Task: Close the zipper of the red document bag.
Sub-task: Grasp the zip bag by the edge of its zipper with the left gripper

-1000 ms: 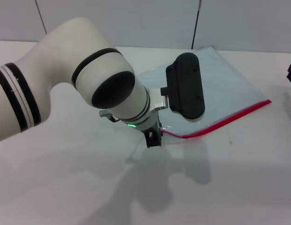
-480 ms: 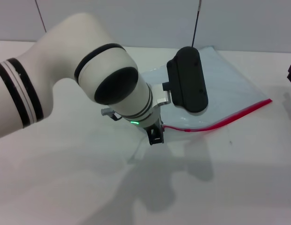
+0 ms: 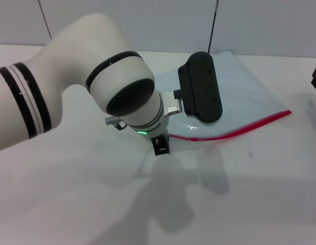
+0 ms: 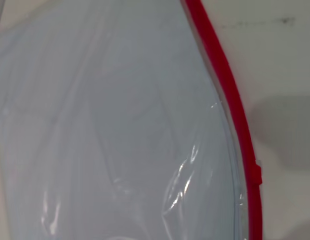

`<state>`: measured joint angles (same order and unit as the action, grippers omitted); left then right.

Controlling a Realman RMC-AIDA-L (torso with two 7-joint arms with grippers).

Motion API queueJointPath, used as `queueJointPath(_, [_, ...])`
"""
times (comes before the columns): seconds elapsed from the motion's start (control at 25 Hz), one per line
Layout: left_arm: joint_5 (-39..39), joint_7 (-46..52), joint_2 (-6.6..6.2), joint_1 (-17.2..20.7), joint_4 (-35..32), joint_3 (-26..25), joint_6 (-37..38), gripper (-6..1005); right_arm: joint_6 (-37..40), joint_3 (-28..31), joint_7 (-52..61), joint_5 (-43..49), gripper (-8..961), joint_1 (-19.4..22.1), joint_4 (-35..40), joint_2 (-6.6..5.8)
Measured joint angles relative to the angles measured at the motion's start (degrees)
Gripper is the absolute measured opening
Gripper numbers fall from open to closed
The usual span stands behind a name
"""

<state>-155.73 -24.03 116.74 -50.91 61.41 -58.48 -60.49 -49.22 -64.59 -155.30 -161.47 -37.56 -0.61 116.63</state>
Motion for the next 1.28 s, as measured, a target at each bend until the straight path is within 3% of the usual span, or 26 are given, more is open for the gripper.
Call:
queueJointPath(0.28, [0.01, 2.70, -0.23, 0.64, 3.26, -1.32, 2.82, 64, 0.00, -0.38, 0.00, 0.02, 652, -0.06, 0.00, 0.00])
queueJointPath(0.64, [-0.09, 0.75, -0.43, 6.83, 14.49, -6.97, 8.62, 65, -0.14, -0.12, -0.03, -0.11, 652, -0.28, 0.50, -0.07])
queueJointPath(1.28, [-0.94, -0.75, -0.39, 13.87, 28.81, -13.41, 12.02, 57, 0.06, -0.01, 1.24, -0.21, 648, -0.13, 7.98, -0.47])
